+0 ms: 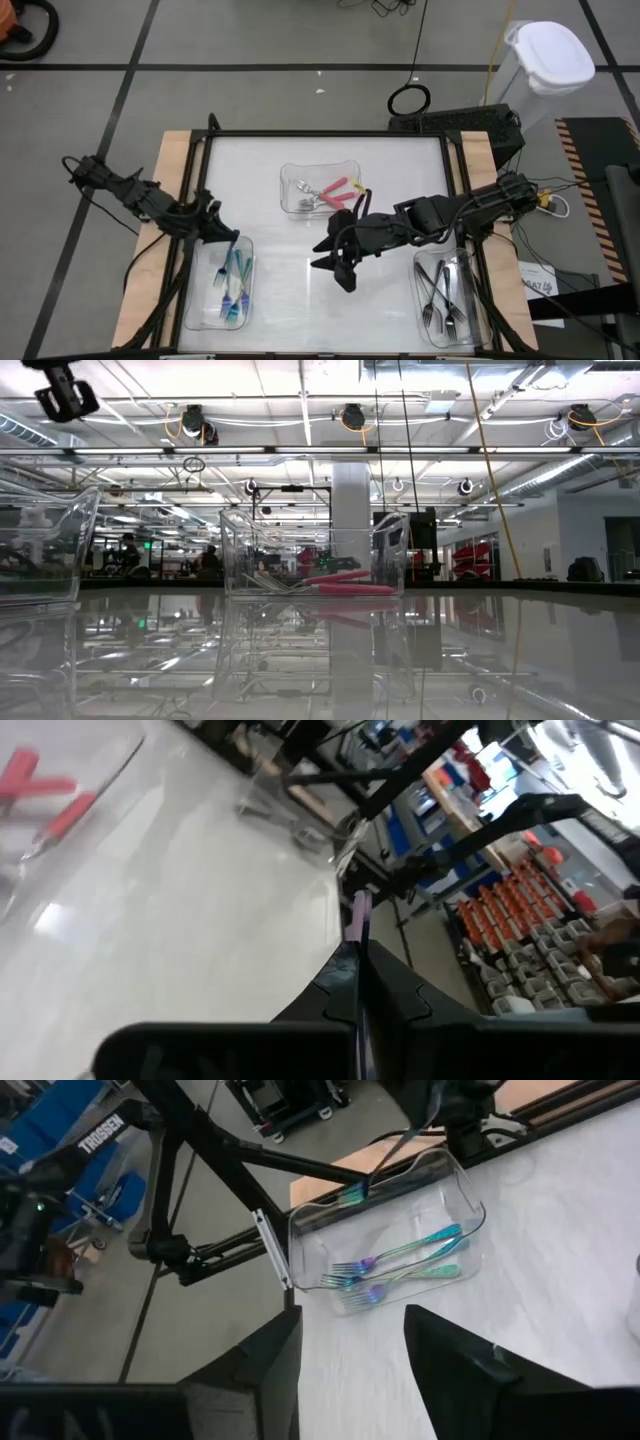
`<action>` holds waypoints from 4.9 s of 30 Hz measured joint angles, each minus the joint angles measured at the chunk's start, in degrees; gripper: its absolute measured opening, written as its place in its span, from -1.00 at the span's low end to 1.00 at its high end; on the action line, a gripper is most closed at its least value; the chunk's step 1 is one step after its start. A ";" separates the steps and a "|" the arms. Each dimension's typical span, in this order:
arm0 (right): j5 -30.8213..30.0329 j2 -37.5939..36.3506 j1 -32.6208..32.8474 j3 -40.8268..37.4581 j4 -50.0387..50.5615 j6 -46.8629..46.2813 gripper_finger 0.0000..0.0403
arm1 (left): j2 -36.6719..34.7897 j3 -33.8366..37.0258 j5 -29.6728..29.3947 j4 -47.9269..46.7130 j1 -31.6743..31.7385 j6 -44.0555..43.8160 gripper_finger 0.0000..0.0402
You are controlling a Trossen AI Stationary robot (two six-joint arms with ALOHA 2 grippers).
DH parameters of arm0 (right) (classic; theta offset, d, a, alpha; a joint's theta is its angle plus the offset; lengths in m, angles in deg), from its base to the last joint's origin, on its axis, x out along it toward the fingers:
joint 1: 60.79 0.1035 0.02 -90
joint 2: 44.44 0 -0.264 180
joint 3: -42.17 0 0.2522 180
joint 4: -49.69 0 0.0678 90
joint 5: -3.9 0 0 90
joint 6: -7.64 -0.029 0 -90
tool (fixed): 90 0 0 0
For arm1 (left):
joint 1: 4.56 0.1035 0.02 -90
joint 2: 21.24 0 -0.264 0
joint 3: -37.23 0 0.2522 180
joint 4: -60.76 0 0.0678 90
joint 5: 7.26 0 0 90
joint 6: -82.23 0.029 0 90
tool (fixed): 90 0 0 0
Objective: Sort silverware by color (type)
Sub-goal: Put the blue fork into the left transparent bin, then return to Home Position
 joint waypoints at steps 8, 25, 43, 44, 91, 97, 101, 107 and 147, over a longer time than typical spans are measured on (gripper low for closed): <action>0.01 0.00 -0.01 0.01 0.03 0.31 -0.14 | -0.02 8.68 -8.74 8.01 -6.99 -7.11 -0.98; 0.17 -0.01 -0.01 0.00 0.09 3.21 -0.14 | 0.44 16.42 -24.86 8.66 -22.00 -21.57 -0.98; -1.27 -0.02 -0.03 0.00 1.49 3.91 -0.14 | 2.21 19.59 -36.03 9.99 -31.53 -31.11 -0.98; -1.87 -0.02 -0.03 0.00 1.46 4.30 -0.14 | 2.25 19.59 -36.01 10.05 -31.61 -31.10 -0.98; -4.24 -1.35 -2.84 0.00 0.79 16.91 -0.33 | 4.22 -10.77 -37.97 -17.44 -28.02 9.77 -0.12; -4.37 -4.33 -3.86 0.00 1.78 28.10 -0.74 | 1.57 -14.37 -44.51 -17.27 -25.33 19.96 -0.49; -4.56 -6.66 -4.69 0.00 3.46 36.00 -0.97 | 0.19 -16.84 -46.57 -17.15 -23.59 25.55 -0.79; -4.11 -9.97 -7.73 0.00 8.99 45.94 -0.99 | -0.11 -19.51 -49.90 -17.07 -21.71 34.41 -0.96; 48.41 -22.08 -27.86 -6.62 12.99 61.30 -1.00 | 17.10 -0.23 -32.57 23.72 -6.21 27.20 -0.99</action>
